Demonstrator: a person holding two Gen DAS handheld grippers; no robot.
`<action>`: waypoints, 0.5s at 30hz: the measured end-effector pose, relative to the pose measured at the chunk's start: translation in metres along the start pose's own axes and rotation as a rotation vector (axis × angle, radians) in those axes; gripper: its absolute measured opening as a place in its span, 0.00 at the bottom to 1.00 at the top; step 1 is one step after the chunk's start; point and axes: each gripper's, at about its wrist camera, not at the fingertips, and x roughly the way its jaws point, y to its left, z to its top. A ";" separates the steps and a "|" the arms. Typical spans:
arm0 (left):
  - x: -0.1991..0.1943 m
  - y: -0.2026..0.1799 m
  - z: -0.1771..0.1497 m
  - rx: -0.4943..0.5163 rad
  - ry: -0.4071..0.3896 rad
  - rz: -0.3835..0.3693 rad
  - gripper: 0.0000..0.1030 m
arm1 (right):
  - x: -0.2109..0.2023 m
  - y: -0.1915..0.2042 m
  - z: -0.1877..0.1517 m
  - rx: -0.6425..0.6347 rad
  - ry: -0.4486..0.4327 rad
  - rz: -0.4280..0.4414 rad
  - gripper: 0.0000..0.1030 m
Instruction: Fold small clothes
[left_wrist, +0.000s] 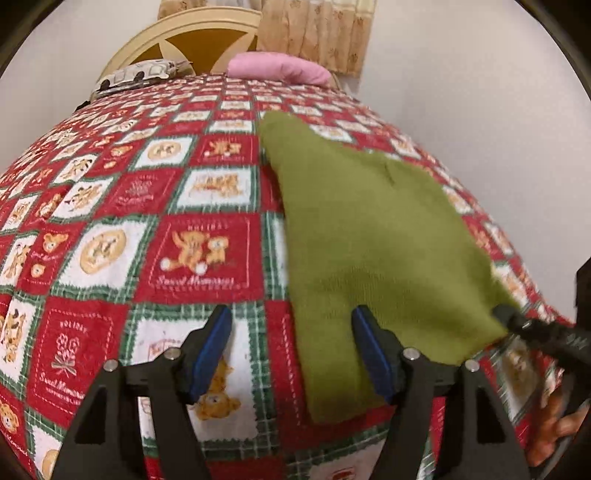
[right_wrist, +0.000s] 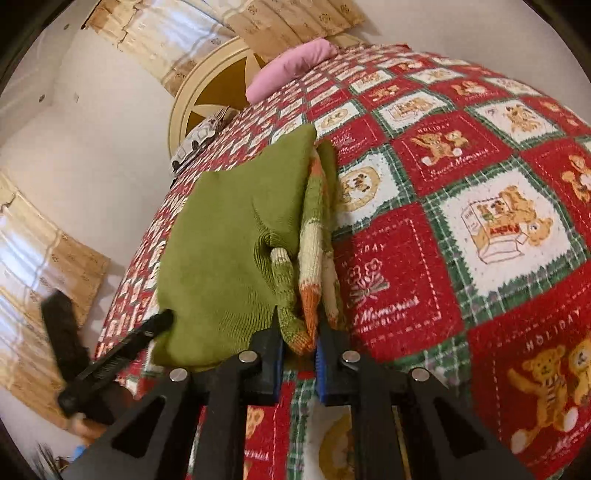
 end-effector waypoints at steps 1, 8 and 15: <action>-0.001 0.000 -0.003 0.007 -0.006 0.002 0.78 | -0.004 0.001 -0.001 -0.010 0.006 -0.001 0.14; -0.001 0.001 -0.007 0.004 -0.011 0.016 0.81 | -0.052 0.054 0.009 -0.239 -0.184 -0.210 0.27; -0.007 -0.007 -0.009 0.057 -0.019 0.056 0.81 | 0.023 0.102 0.029 -0.453 -0.083 -0.229 0.20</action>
